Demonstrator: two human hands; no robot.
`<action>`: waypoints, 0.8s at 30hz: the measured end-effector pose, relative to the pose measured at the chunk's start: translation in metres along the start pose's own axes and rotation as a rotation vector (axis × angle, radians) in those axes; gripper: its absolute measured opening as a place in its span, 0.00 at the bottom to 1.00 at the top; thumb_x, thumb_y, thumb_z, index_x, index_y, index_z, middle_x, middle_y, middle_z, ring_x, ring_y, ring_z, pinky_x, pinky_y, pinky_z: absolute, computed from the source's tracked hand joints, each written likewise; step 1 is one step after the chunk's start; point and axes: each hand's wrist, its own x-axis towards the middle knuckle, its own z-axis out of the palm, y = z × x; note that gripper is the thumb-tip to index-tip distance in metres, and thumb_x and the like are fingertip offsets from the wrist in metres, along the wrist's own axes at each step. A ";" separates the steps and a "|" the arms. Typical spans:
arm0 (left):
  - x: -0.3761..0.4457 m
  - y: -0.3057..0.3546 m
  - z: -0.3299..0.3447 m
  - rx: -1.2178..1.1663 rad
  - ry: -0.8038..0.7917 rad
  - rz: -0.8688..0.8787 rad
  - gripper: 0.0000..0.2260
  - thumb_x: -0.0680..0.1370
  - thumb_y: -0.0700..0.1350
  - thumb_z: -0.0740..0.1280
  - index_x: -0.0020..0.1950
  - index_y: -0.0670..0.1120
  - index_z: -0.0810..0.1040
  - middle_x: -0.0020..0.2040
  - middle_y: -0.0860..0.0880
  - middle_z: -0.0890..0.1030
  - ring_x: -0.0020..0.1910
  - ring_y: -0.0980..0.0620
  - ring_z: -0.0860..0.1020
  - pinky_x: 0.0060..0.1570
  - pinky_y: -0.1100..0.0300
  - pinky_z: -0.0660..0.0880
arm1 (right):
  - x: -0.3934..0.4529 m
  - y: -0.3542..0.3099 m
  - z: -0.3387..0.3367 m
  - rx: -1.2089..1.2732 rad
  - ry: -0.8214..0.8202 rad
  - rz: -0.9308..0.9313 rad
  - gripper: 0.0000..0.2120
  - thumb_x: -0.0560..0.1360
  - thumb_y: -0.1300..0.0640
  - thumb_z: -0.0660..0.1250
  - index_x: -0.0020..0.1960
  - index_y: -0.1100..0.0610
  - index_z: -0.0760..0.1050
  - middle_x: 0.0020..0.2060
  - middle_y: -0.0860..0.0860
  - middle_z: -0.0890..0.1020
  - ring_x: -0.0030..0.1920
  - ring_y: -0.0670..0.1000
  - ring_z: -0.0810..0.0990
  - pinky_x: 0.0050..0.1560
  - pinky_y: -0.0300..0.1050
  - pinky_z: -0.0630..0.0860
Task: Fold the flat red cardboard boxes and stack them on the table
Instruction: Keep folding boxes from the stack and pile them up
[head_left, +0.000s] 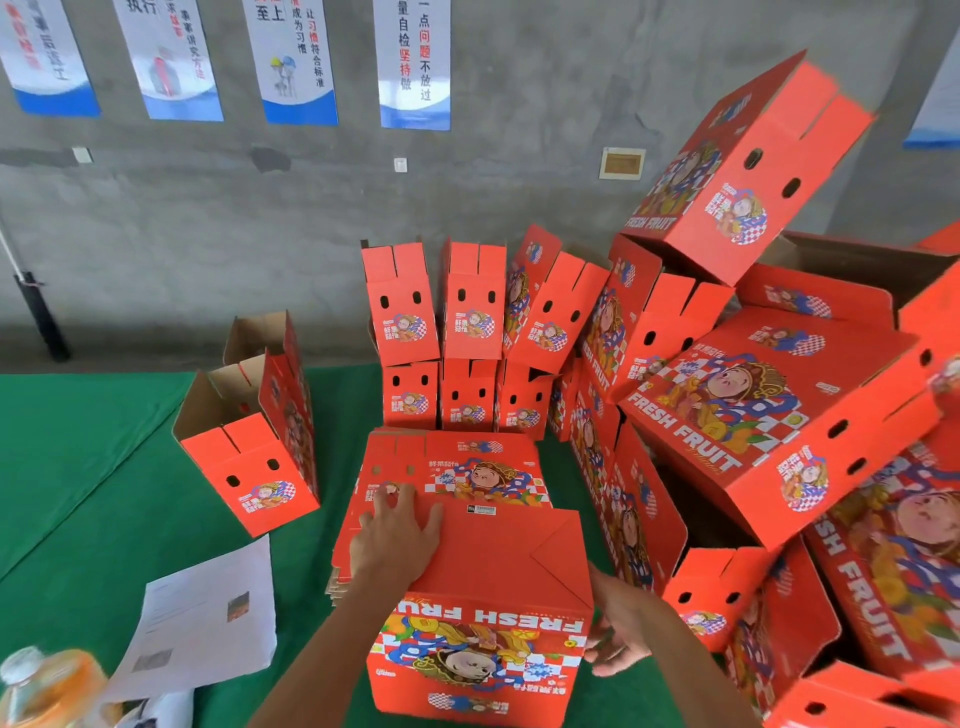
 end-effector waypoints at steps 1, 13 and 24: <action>-0.001 -0.001 -0.001 -0.015 -0.006 0.000 0.27 0.82 0.68 0.52 0.76 0.55 0.63 0.76 0.45 0.66 0.71 0.38 0.72 0.64 0.41 0.74 | -0.001 0.003 0.001 0.013 -0.005 -0.014 0.43 0.77 0.23 0.48 0.59 0.62 0.77 0.53 0.60 0.82 0.49 0.57 0.82 0.54 0.51 0.84; -0.007 -0.025 -0.068 -0.468 0.326 -0.066 0.21 0.82 0.62 0.62 0.52 0.43 0.74 0.51 0.44 0.79 0.49 0.42 0.79 0.50 0.48 0.76 | -0.072 -0.062 -0.001 0.071 -0.068 -0.392 0.36 0.66 0.18 0.61 0.42 0.50 0.84 0.27 0.48 0.65 0.26 0.48 0.68 0.57 0.55 0.84; -0.008 -0.078 -0.138 -0.899 0.317 -0.072 0.19 0.82 0.63 0.64 0.46 0.50 0.84 0.44 0.53 0.85 0.48 0.49 0.83 0.49 0.53 0.74 | -0.145 -0.163 0.060 -0.422 0.167 -1.116 0.29 0.70 0.25 0.69 0.68 0.23 0.65 0.57 0.47 0.79 0.51 0.47 0.82 0.56 0.54 0.81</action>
